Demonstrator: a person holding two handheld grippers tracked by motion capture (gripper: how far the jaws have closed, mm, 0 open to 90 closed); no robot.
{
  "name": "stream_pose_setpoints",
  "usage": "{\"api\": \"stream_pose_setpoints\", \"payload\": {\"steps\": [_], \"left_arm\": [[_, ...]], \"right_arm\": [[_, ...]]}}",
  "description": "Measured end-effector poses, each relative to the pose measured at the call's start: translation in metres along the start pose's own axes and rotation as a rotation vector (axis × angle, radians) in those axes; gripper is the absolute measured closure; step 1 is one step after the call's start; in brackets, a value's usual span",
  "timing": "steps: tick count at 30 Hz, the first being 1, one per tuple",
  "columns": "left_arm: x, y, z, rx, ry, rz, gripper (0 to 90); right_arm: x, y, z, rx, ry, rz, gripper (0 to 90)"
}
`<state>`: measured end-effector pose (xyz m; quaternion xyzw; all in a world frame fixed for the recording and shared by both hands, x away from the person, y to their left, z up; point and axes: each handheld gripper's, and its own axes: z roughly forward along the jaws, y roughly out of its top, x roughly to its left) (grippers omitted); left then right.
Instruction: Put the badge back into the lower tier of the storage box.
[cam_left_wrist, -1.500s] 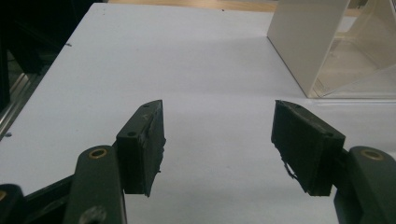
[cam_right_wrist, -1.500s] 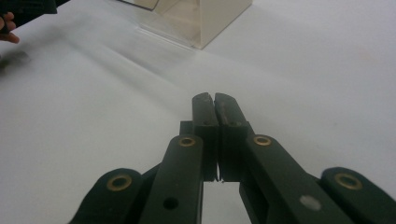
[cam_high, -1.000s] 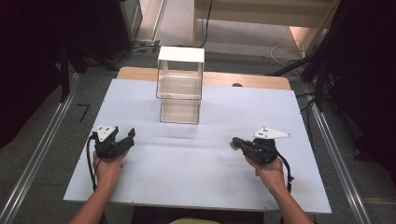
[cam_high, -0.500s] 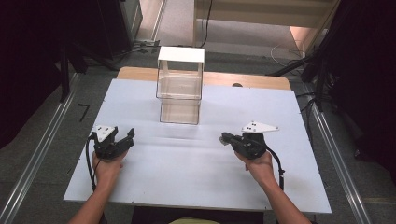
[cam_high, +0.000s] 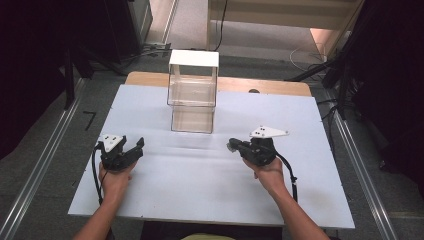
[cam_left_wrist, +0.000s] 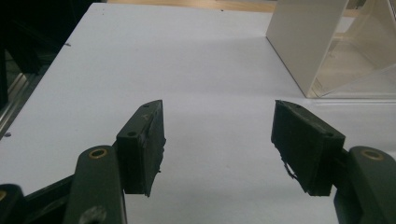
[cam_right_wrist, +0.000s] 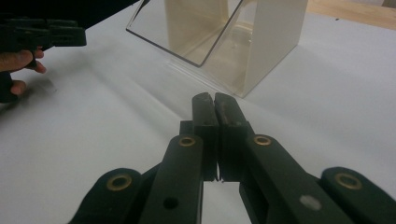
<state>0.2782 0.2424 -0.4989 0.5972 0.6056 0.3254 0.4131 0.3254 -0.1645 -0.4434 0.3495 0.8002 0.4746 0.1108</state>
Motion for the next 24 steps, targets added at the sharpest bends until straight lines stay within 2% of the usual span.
{"api": "stream_pose_setpoints", "payload": {"steps": [24], "left_arm": [[0.000, 0.000, 0.000, -0.001, -0.005, -0.001, 34.6]], "right_arm": [[0.011, 0.019, 0.022, -0.013, 0.021, -0.009, 85.8]]}}
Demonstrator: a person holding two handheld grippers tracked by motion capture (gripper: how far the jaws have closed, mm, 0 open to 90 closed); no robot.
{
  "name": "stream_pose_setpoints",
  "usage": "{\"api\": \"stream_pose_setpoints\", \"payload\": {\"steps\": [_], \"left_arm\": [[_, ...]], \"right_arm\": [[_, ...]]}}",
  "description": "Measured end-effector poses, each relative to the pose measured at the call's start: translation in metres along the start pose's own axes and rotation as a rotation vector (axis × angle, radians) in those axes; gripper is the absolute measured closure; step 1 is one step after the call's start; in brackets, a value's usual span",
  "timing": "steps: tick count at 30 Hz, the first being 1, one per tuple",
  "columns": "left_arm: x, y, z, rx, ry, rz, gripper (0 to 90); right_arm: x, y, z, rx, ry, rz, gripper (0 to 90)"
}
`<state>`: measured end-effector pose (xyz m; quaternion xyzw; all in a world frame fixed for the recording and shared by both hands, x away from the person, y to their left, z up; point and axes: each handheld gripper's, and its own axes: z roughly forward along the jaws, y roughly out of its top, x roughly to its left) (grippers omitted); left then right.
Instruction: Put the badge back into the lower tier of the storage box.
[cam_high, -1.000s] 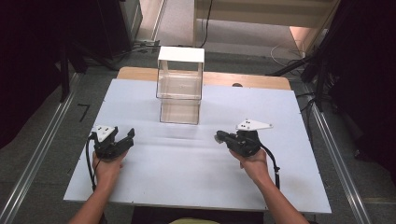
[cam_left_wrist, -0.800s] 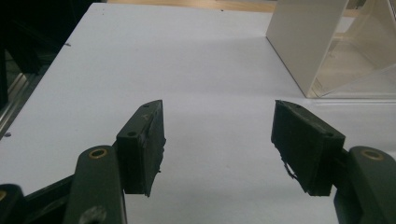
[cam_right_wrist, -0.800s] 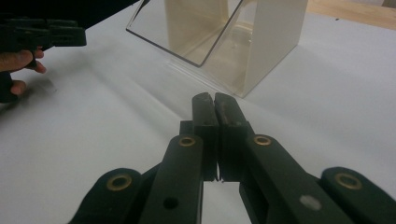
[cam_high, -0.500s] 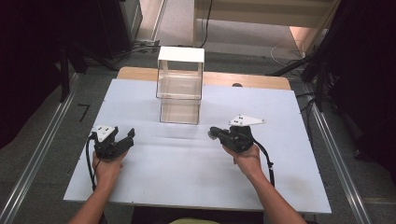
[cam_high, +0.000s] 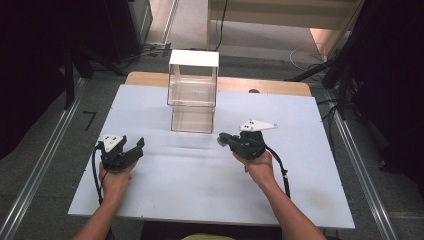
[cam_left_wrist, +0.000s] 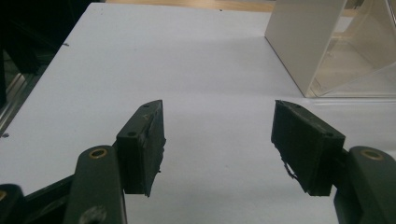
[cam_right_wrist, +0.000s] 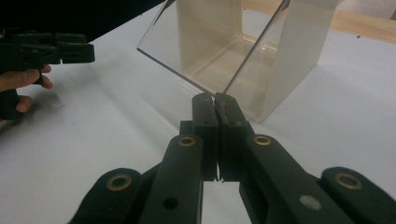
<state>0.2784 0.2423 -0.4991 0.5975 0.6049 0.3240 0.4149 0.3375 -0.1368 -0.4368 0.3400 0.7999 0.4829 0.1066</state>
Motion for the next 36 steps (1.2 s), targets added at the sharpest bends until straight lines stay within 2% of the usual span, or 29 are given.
{"api": "stream_pose_setpoints", "payload": {"steps": [36], "left_arm": [[0.001, 0.000, 0.000, 0.003, -0.002, -0.002, 34.7]], "right_arm": [[0.008, 0.022, 0.022, -0.030, 0.006, -0.008, 85.8]]}}
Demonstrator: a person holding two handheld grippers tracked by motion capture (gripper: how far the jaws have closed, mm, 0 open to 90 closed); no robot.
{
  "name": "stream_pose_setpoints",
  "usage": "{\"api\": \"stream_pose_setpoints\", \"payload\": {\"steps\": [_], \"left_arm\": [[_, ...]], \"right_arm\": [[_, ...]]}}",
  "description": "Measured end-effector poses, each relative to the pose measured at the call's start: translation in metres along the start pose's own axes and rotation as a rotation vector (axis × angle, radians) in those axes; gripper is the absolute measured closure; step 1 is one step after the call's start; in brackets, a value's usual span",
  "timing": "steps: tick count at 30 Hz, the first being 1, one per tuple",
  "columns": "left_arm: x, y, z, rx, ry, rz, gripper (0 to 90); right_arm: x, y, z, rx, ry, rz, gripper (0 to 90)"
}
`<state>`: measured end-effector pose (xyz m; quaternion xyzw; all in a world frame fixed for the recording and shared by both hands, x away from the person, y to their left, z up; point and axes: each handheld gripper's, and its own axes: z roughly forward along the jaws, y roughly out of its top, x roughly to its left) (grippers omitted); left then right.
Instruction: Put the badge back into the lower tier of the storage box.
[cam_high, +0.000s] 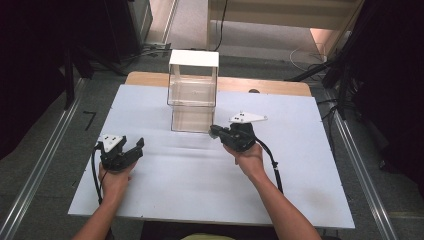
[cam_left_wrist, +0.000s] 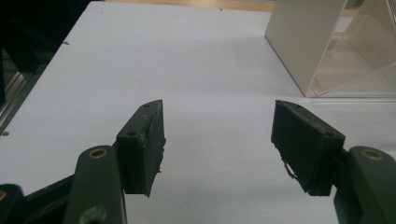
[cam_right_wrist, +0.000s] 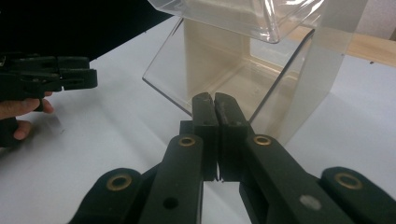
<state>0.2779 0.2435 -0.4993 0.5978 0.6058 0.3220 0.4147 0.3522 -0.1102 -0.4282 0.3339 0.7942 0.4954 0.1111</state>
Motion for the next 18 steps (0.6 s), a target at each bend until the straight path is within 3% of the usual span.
{"api": "stream_pose_setpoints", "payload": {"steps": [18], "left_arm": [[0.001, 0.000, 0.000, -0.004, -0.001, 0.001, 34.7]], "right_arm": [[0.000, 0.011, 0.014, -0.023, -0.005, 0.016, 85.8]]}}
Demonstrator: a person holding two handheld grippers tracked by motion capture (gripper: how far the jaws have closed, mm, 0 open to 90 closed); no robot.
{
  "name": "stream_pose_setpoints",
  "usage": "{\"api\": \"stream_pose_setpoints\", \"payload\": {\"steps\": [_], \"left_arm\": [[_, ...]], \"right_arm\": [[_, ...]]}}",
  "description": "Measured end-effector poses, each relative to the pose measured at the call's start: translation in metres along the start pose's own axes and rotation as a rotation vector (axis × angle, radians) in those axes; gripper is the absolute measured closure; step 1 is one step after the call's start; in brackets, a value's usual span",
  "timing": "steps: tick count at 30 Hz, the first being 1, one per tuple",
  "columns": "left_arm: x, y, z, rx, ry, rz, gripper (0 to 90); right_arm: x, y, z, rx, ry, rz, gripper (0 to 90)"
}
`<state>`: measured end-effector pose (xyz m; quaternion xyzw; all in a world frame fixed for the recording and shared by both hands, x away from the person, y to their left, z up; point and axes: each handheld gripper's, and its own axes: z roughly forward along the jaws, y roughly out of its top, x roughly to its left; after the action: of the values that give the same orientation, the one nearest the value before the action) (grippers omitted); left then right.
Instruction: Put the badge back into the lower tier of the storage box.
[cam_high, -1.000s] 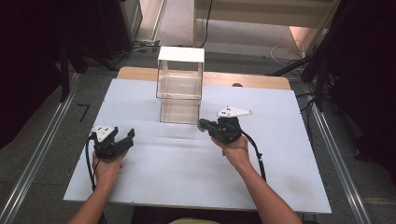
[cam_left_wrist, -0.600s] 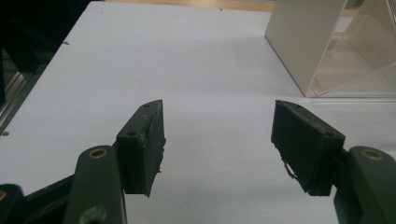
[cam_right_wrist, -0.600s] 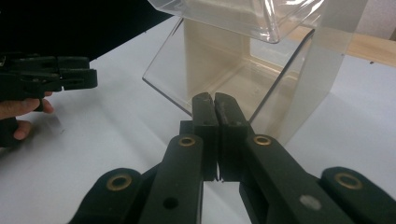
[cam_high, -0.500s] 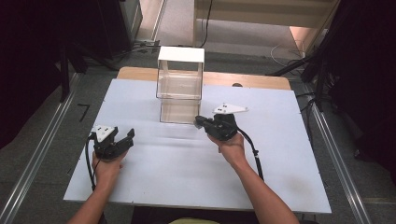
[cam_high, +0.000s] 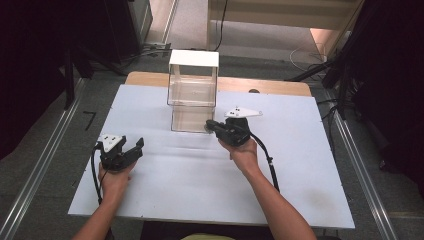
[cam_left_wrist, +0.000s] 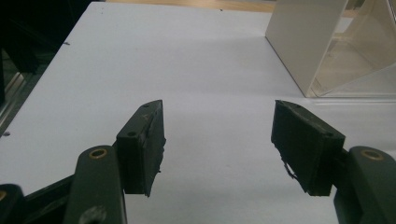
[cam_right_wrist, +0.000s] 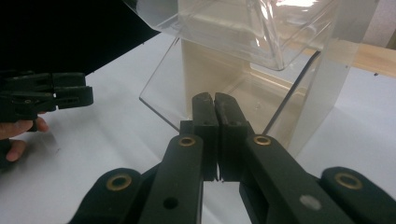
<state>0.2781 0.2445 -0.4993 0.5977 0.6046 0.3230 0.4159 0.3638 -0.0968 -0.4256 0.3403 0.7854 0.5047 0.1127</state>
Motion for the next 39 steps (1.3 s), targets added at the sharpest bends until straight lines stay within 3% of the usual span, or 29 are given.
{"api": "stream_pose_setpoints", "payload": {"steps": [26, 30, 39], "left_arm": [[0.001, 0.000, 0.000, 0.000, 0.000, -0.003, 34.7], [0.001, 0.000, 0.000, 0.000, -0.002, -0.002, 34.7], [0.001, 0.000, -0.001, -0.001, 0.000, -0.004, 34.7]], "right_arm": [[-0.007, -0.001, 0.029, 0.019, -0.049, -0.001, 84.7], [-0.008, -0.002, 0.029, 0.021, -0.034, 0.001, 72.1], [-0.005, -0.002, 0.021, 0.036, -0.013, -0.021, 63.8]]}}
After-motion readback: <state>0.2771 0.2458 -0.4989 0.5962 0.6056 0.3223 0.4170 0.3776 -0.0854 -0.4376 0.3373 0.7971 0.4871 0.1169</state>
